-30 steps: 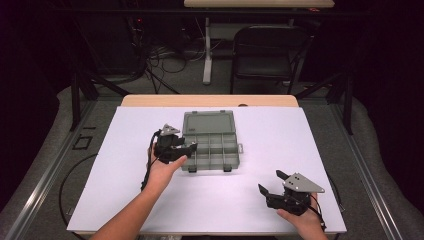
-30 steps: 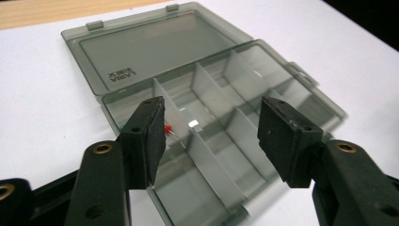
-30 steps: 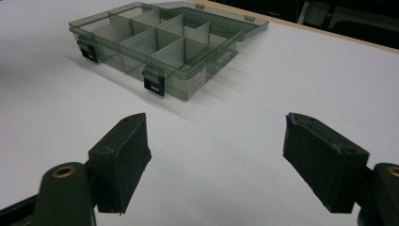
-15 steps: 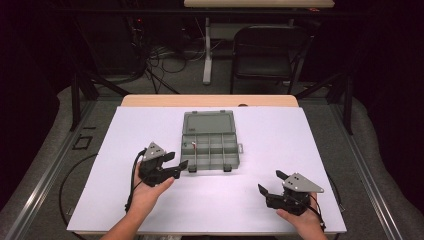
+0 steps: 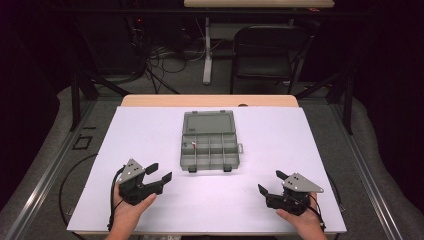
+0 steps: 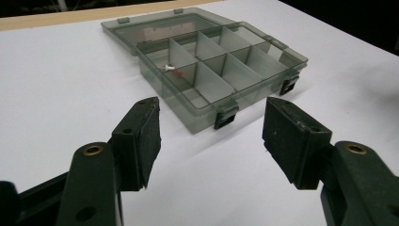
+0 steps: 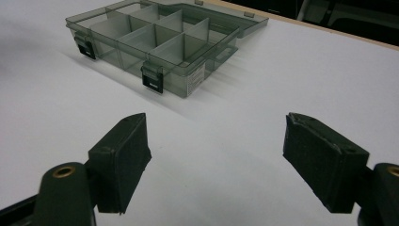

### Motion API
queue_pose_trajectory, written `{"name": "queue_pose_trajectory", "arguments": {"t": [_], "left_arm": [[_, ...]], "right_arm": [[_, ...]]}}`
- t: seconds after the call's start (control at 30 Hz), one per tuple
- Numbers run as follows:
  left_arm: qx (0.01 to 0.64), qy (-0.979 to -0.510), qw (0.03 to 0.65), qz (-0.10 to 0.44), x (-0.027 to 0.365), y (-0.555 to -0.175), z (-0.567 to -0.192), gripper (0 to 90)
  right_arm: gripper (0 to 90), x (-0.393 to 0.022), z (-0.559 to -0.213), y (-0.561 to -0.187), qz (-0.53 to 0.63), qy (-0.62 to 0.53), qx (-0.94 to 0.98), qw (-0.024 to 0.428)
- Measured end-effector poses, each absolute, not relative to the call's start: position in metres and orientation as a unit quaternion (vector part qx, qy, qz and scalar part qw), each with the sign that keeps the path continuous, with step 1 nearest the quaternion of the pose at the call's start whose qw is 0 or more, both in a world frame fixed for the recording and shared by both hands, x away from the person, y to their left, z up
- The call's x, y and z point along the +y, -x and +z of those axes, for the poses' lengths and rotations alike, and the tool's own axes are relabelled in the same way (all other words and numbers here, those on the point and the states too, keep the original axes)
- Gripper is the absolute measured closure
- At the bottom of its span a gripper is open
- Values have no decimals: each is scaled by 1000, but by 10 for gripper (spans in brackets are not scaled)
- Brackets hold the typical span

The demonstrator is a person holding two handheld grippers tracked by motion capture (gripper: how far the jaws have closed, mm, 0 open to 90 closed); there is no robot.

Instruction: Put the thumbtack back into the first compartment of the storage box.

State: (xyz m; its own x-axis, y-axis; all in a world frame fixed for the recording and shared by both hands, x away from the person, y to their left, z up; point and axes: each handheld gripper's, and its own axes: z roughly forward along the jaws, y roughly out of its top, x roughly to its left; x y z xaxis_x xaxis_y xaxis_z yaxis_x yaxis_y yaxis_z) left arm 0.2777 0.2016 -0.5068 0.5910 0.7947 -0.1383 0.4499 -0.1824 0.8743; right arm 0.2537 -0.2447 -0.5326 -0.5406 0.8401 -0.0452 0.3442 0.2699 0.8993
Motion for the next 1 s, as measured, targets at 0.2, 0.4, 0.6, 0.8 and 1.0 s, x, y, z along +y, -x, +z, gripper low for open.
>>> {"name": "queue_pose_trajectory", "arguments": {"t": [0.2,0.4,0.6,0.8,1.0], "left_arm": [[422,-741,491,175,208,-280,-512,368],[426,-737,494,177,212,-283,-516,368],[427,-742,487,173,211,-285,-521,368],[430,-745,483,166,209,-288,-525,368],[428,-748,479,165,208,-290,-527,366]], "right_arm": [[222,-245,-533,-254,454,-396,751,270],[222,-246,-533,-255,452,-400,750,269],[222,-246,-533,-255,452,-399,751,271],[221,-247,-534,-256,450,-402,750,271],[221,-248,-535,-258,448,-405,751,268]]}}
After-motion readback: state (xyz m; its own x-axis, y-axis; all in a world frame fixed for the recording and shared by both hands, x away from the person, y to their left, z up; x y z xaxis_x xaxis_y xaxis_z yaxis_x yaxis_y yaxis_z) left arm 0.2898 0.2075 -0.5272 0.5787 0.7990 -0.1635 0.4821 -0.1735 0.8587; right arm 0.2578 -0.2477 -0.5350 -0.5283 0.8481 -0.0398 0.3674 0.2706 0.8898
